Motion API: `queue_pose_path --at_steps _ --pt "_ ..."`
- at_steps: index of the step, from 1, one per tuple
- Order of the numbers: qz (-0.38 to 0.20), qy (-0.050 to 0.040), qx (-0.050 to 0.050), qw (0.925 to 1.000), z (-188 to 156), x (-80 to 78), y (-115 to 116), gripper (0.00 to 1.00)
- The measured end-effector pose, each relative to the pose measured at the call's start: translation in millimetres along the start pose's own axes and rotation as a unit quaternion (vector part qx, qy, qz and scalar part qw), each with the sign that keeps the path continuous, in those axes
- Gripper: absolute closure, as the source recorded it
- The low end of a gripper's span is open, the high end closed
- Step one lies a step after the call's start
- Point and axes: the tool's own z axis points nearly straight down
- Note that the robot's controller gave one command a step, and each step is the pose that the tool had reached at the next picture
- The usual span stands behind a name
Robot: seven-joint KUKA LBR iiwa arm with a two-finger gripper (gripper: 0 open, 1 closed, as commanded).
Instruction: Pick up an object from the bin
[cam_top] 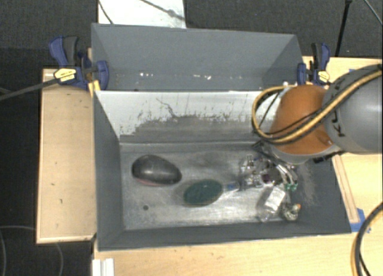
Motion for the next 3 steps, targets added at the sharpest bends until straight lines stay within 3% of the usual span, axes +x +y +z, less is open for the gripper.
queue_pose_path --at_steps 1,2,3 --pt "0.023 -0.0041 -0.001 0.9997 -87 13.3 26 1.00" --pt "0.023 -0.0004 0.000 0.9997 -83 14.7 25 0.00" --pt "-0.048 -0.0113 0.002 0.9988 -13 -29.3 47 0.00"
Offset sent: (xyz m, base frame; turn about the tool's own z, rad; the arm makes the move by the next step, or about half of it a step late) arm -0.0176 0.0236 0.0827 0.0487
